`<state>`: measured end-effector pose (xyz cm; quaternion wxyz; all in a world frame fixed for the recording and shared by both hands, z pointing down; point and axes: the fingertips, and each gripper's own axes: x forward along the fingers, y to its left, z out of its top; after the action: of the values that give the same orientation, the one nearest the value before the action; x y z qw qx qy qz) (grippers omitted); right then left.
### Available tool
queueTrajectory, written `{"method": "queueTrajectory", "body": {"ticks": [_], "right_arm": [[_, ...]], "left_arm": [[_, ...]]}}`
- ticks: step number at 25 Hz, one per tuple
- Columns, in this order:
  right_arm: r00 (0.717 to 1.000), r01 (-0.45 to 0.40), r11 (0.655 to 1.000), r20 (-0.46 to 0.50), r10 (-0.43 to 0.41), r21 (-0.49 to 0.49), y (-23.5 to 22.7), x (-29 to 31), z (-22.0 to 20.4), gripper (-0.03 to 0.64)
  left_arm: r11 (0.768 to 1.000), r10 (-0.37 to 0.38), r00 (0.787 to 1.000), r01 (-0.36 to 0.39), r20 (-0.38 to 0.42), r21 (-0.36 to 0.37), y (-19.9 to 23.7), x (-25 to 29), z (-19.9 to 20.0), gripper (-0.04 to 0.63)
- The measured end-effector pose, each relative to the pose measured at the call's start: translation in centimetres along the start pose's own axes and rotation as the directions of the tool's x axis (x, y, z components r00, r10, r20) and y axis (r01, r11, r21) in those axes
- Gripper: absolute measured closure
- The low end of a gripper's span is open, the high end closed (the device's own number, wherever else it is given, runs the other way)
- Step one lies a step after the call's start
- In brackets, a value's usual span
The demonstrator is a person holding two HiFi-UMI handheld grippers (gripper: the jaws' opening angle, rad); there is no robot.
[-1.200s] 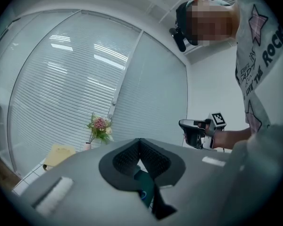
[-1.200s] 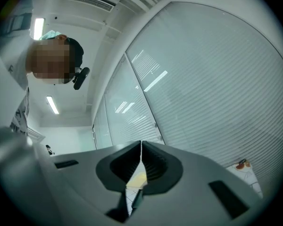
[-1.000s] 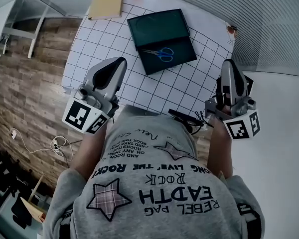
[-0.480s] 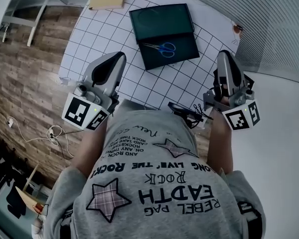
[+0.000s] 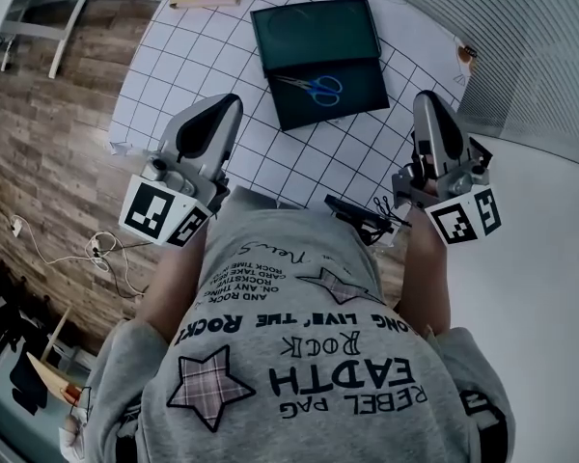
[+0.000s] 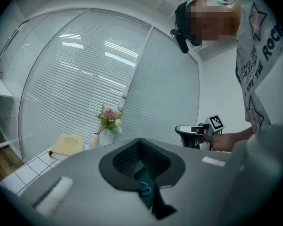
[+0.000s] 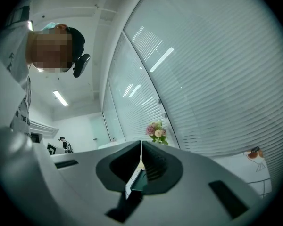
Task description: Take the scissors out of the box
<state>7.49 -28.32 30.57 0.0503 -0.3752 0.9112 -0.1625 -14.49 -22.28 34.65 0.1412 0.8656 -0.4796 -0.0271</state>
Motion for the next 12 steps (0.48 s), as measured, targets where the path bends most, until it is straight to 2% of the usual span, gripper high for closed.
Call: {"method": "queueTrajectory", "body": {"ticks": [7,12], "right_arm": [[0.998,-0.026,1.000,-0.065,0.027,0.009,0.2,0.7,-2.2,0.601],[0.988,-0.041,0.999,-0.150,0.037,-0.024,-0.2,1.8,-4.2,0.601]], "left_arm": [[1.000,0.002,1.000,-0.003,-0.017,-0.020,-0.5,0.3,-1.3,0.586],[0.999,0.028,0.999,-0.028,-0.046,-0.015,0.2,0.6,-2.5,0.586]]}}
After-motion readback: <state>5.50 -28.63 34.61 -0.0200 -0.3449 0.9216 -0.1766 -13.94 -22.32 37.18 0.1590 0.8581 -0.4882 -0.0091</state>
